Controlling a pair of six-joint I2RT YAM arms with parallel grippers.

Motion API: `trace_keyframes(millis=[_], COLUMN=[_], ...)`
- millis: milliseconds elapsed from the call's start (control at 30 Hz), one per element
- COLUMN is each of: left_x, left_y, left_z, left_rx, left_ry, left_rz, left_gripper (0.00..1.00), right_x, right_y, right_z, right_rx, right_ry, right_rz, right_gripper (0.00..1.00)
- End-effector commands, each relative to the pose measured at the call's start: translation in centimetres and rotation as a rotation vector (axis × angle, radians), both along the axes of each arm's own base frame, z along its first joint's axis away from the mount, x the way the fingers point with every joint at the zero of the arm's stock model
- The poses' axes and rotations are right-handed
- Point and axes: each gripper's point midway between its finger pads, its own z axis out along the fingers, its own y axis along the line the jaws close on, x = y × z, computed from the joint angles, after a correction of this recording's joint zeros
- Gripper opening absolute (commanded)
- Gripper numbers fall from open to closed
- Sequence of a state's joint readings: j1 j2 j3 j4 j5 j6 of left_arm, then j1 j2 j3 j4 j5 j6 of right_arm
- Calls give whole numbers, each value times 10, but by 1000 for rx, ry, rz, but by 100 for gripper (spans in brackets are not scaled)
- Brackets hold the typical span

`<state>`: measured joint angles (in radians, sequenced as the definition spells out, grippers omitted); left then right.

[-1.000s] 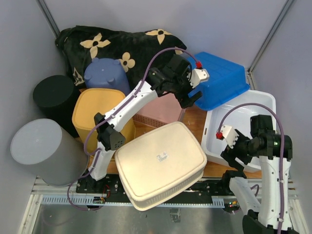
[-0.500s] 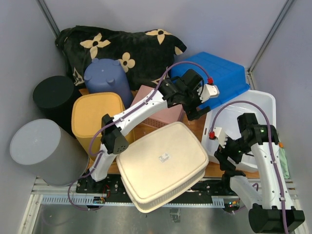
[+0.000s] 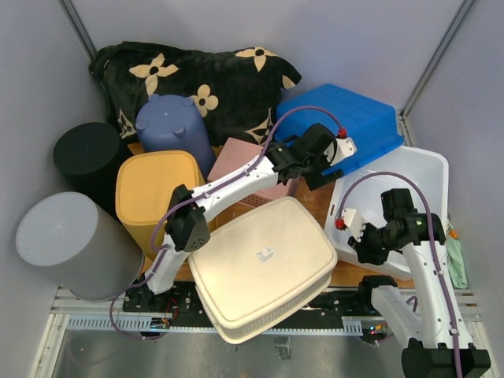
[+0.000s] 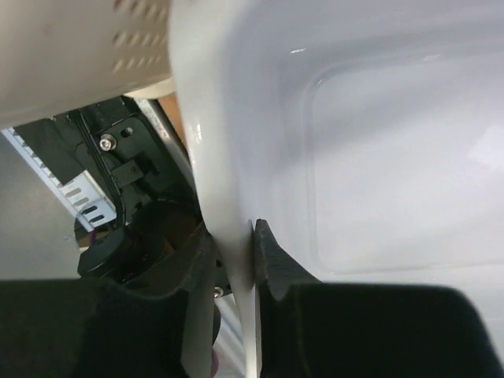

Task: Turn the large container upside down
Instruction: Adjust the container at the center of the board.

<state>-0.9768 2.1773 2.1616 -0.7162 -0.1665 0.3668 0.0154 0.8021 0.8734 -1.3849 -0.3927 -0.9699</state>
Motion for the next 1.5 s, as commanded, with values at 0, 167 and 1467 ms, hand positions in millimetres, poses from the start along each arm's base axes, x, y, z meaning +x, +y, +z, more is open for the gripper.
trace_keyframes(millis=[0, 167, 1467], left_x=[19, 15, 62], left_y=[-37, -60, -38], left_z=[-70, -90, -124], left_rx=[38, 24, 110], left_ry=[-31, -4, -122], left_rz=[9, -37, 197], left_gripper=[99, 99, 99], right_x=[0, -6, -90], right_y=[-2, -1, -126], right_z=[4, 7, -1], right_rx=[-15, -11, -721], right_ry=[-3, 16, 273], right_rz=[-34, -19, -214], right_gripper=[7, 0, 51])
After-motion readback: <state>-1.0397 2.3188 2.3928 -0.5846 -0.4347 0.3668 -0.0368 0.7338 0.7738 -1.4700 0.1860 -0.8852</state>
